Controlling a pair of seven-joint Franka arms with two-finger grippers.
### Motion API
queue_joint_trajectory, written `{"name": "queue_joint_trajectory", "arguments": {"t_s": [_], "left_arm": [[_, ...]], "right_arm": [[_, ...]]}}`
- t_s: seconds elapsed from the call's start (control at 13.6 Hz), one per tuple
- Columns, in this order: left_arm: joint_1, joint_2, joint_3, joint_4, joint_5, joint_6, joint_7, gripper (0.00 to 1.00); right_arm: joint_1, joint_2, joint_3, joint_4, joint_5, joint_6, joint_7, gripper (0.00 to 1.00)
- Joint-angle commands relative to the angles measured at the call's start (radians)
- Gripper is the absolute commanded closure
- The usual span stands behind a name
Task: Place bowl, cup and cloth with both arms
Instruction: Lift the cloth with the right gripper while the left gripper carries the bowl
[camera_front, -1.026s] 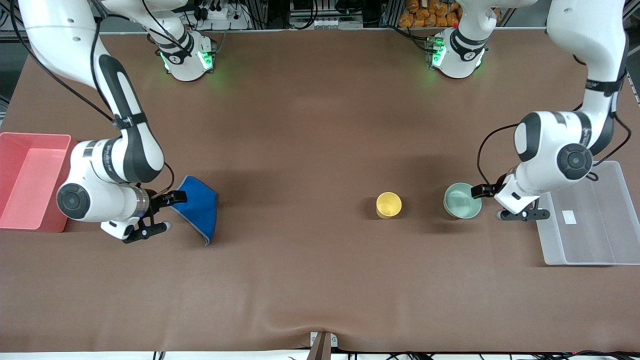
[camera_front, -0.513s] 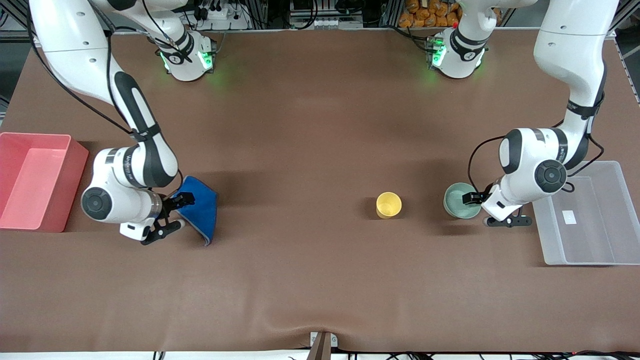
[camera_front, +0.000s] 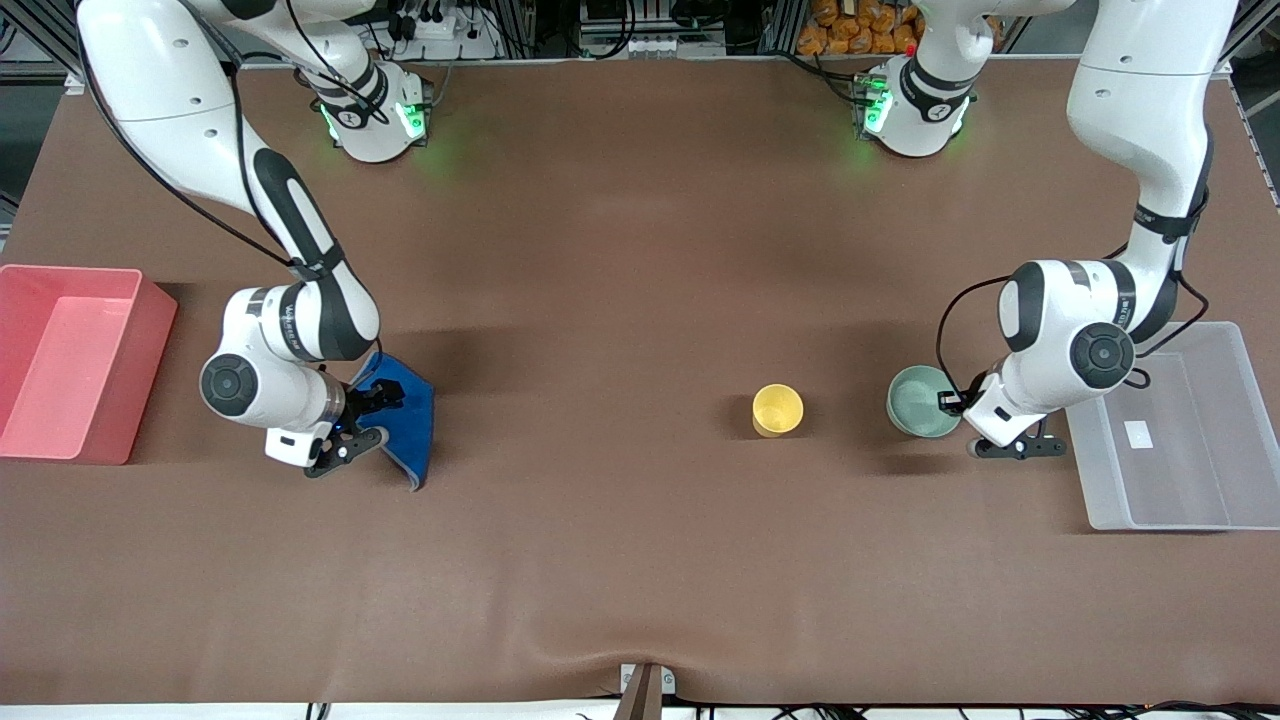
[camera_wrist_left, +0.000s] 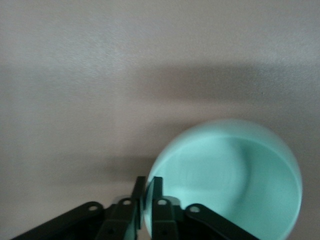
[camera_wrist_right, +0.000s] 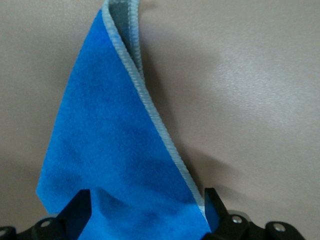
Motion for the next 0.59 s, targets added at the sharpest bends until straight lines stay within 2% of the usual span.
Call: {"name": "queue_joint_trajectory", "arguments": {"t_s": [0.0, 0.15, 0.22, 0.29, 0.37, 0.51], "left_arm": [[0.044, -0.062, 0.005, 0.052, 0.023, -0.123, -0.015, 1.00], [0.087, -0.087, 0.005, 0.118, 0.025, -0.218, 0.014, 1.00], [0.109, -0.094, 0.003, 0.155, 0.025, -0.267, 0.024, 1.00], [0.130, -0.105, 0.005, 0.190, 0.025, -0.324, 0.048, 1.00], [0.156, -0.108, 0.003, 0.224, 0.023, -0.367, 0.079, 1.00], [0.212, -0.131, 0.002, 0.260, 0.023, -0.431, 0.137, 1.00]], "right_arm": [[0.012, -0.016, -0.008, -0.028, 0.019, 0.014, -0.015, 0.00], [0.011, -0.012, -0.008, -0.028, 0.048, 0.011, -0.005, 0.00], [0.011, -0.007, -0.008, -0.028, 0.077, 0.008, -0.005, 0.27], [0.011, -0.005, -0.008, -0.029, 0.084, 0.007, -0.005, 0.62], [0.009, -0.005, -0.008, -0.029, 0.085, 0.005, -0.005, 0.81], [0.006, -0.005, -0.008, -0.028, 0.085, -0.001, -0.010, 0.92]]}}
